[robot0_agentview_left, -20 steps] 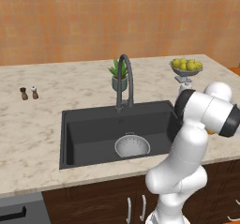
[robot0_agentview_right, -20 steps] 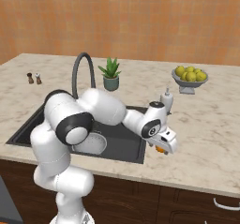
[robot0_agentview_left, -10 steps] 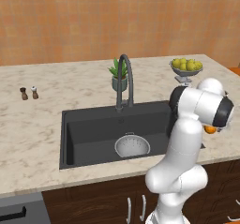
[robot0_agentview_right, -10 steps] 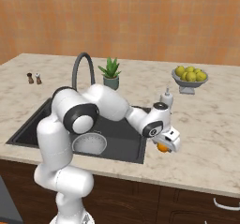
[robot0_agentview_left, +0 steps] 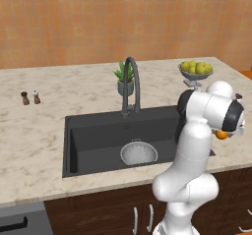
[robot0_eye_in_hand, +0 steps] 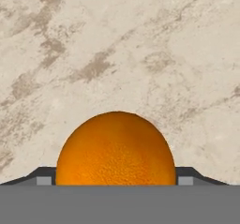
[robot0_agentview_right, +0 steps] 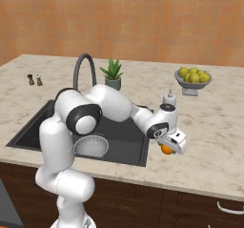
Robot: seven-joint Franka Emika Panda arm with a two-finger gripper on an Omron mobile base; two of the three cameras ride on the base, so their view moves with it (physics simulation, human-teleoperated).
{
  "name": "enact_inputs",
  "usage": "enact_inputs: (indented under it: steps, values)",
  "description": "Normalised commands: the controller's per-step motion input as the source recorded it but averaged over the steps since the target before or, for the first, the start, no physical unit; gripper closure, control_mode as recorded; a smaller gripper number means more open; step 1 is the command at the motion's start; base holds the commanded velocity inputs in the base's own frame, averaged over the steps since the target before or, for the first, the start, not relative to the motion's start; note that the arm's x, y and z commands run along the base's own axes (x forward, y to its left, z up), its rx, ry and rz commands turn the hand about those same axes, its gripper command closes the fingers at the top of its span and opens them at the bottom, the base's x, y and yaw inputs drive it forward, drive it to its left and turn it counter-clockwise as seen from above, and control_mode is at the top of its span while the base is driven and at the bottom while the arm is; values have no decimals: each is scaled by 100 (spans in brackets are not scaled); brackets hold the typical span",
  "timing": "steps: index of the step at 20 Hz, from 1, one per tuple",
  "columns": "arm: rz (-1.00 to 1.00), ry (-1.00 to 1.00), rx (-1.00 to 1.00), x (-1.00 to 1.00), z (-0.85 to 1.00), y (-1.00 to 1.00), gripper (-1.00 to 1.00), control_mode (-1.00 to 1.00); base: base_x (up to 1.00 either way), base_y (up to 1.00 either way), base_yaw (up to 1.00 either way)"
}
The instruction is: Put the colander in the sink, put the orange in the colander, and turn on the sink faucet and pour water over the colander.
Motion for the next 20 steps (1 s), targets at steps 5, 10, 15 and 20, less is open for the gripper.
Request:
enact_inputs:
  steps: [5,10,15,20]
  values:
    - [1,-16,4,-54,71,40,100,-100,0,0,0]
    - [4,-17,11,-10,83,88,100,-100,0,0,0]
    - [-1,2,10,3,40,93,100,-100,0,0,0]
    - [0,15,15,14,14,62,100,-100,0,0,0]
